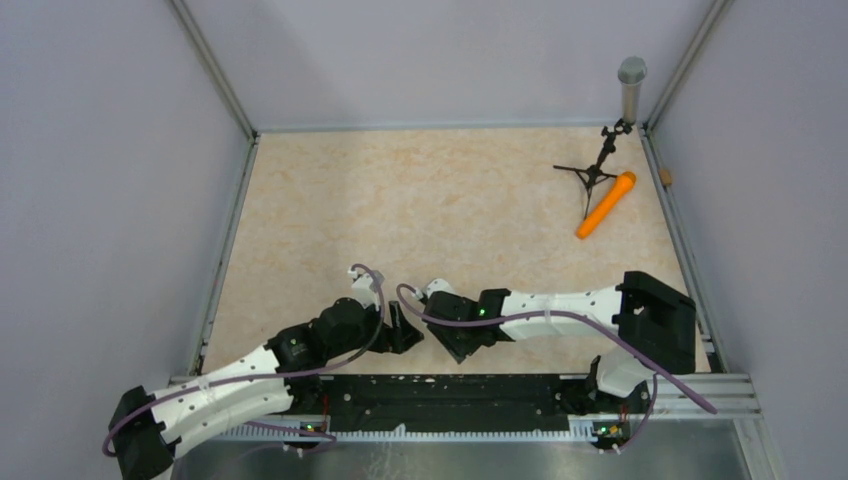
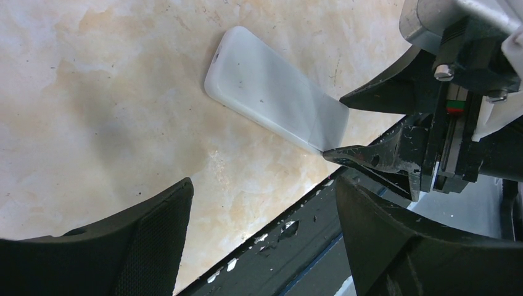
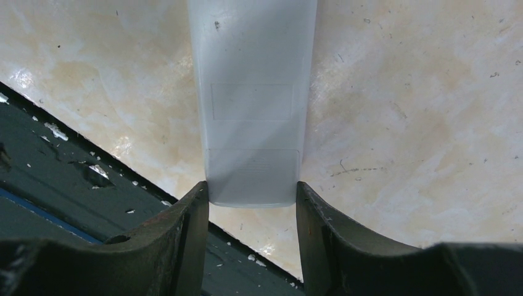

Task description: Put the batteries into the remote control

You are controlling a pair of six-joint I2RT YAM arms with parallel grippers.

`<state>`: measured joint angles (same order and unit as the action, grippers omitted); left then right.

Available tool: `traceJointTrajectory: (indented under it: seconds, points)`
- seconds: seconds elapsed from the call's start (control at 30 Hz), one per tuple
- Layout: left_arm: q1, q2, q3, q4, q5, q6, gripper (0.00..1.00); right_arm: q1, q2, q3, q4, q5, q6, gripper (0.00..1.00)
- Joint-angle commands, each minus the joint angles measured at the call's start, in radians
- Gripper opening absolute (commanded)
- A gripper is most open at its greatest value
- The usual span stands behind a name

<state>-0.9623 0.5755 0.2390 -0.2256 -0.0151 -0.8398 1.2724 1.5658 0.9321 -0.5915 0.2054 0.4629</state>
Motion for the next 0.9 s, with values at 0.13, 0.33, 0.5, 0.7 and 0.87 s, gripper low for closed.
traceJointTrajectory:
  seconds: [0.13,0.33,0.5,0.7,0.87]
  points:
    - [0.004,0.031,-0.004,0.074,0.010,-0.002,0.85,-0.016,0.019,0.034,0.034,0.017,-0.024,0.21]
    - [0.003,0.040,-0.002,0.079,0.010,-0.002,0.85,-0.021,0.029,0.033,0.032,0.015,-0.033,0.27]
    - [0.003,0.047,-0.001,0.084,0.010,-0.001,0.85,-0.022,0.029,0.032,0.040,0.016,-0.030,0.44]
    - [0.004,0.055,0.002,0.087,0.010,0.001,0.86,-0.022,0.026,0.030,0.042,0.016,-0.024,0.63]
    - [0.004,0.062,0.007,0.086,0.006,0.007,0.86,-0.022,-0.011,0.028,0.030,0.046,-0.005,0.69]
